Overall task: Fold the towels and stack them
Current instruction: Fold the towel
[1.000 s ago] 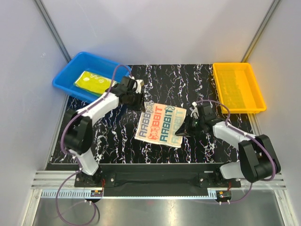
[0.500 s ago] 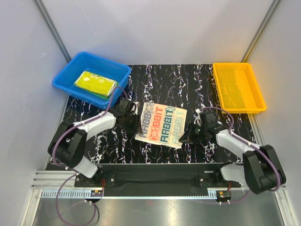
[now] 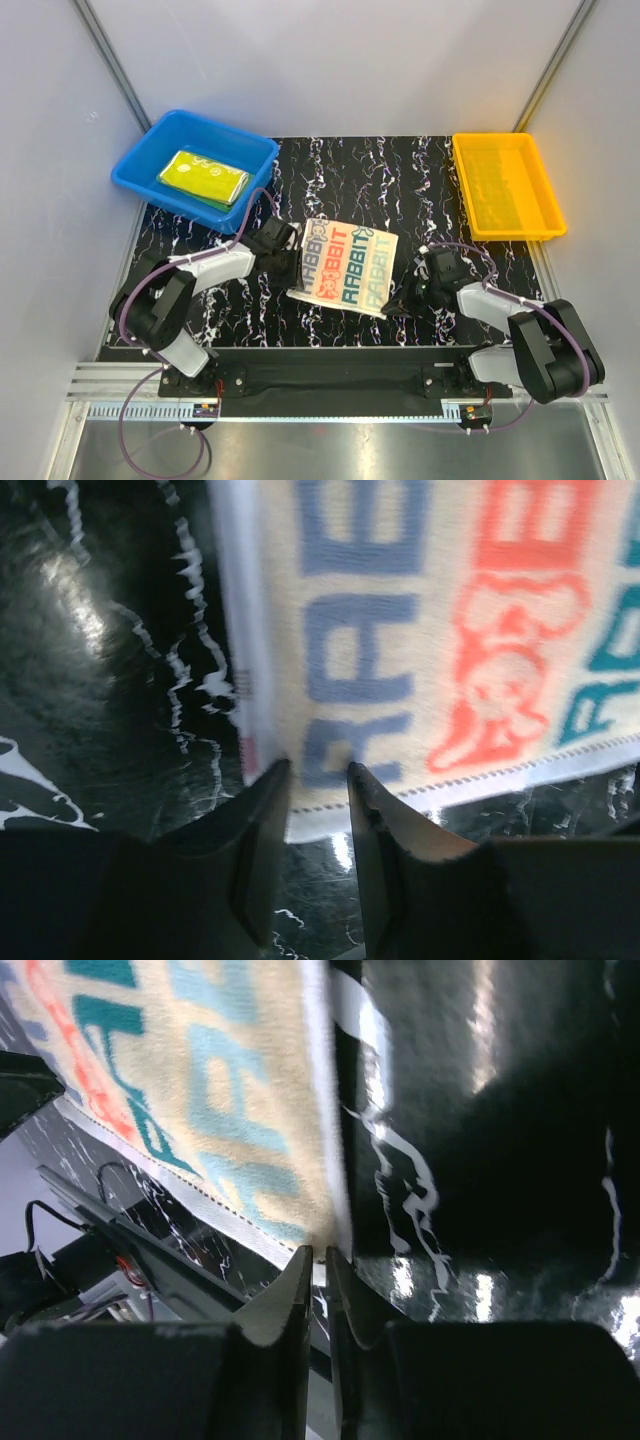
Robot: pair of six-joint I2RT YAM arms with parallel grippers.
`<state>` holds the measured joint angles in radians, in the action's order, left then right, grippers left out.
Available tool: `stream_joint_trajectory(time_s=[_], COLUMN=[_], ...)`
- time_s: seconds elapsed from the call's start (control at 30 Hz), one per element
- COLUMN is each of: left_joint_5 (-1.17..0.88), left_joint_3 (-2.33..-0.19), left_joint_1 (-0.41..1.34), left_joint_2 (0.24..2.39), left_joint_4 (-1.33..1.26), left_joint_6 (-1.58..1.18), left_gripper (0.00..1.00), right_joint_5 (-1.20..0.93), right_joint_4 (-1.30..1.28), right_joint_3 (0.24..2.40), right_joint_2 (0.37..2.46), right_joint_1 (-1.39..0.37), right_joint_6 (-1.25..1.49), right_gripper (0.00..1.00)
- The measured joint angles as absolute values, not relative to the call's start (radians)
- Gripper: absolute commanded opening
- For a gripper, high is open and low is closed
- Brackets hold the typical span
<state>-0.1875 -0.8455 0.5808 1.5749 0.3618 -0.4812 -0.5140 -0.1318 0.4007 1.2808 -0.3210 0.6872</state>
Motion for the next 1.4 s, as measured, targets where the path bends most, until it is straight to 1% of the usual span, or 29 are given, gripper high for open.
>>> stream_joint_trajectory(time_s=[0.1, 0.2, 0.33, 0.53, 0.77, 1.0, 1.03, 1.17, 1.2, 1.3, 1.33, 1.4], left_joint_5=[-0.167, -0.139, -0.112, -0.112, -0.091, -0.043, -0.04, -0.038, -0.043, -0.053, -0.056, -0.059], left_joint_3=[-0.843, -0.843, -0.847, -0.847, -0.847, -0.847, -0.847, -0.846, -0.846, -0.844, -0.844, -0.844], left_joint_1=[0.574, 0.574, 0.576, 0.575, 0.575, 0.575, 0.575, 0.575, 0.575, 0.575, 0.575, 0.575], left_joint_2=[1.592, 1.586, 1.564, 1.531, 1.535, 1.536, 1.539, 1.564, 1.568, 1.568, 1.568, 1.568], left_joint_4=[0.366, 0.368, 0.406, 0.427, 0.435, 0.466, 0.468, 0.467, 0.465, 0.453, 0.451, 0.449], left_joint_6=[-0.496, -0.506, -0.5, -0.479, -0.469, -0.464, -0.464, -0.463, -0.464, -0.466, -0.467, -0.468], left_gripper=[0.35, 0.37, 0.39, 0.39, 0.38, 0.38, 0.37, 0.24, 0.15, 0.04, 0.0, 0.0], right_joint_5=[-0.499, -0.439, -0.395, -0.376, -0.377, -0.394, -0.398, -0.401, -0.397, -0.342, -0.322, -0.271], right_joint_4=[-0.131, -0.172, -0.245, -0.286, -0.238, -0.138, -0.123, -0.099, -0.104, -0.183, -0.205, -0.255], right_joint_3=[0.379, 0.383, 0.413, 0.454, 0.427, 0.392, 0.392, 0.392, 0.396, 0.449, 0.472, 0.549], right_joint_2=[1.269, 1.236, 1.183, 1.122, 1.175, 1.243, 1.25, 1.262, 1.261, 1.262, 1.263, 1.278], right_joint_1=[-0.321, -0.323, -0.323, -0.323, -0.323, -0.336, -0.341, -0.348, -0.348, -0.351, -0.351, -0.351], right_joint_6=[0.716, 0.712, 0.698, 0.694, 0.714, 0.753, 0.757, 0.765, 0.764, 0.745, 0.736, 0.706], right_gripper=[0.17, 0.18, 0.22, 0.25, 0.26, 0.27, 0.27, 0.29, 0.31, 0.32, 0.31, 0.3])
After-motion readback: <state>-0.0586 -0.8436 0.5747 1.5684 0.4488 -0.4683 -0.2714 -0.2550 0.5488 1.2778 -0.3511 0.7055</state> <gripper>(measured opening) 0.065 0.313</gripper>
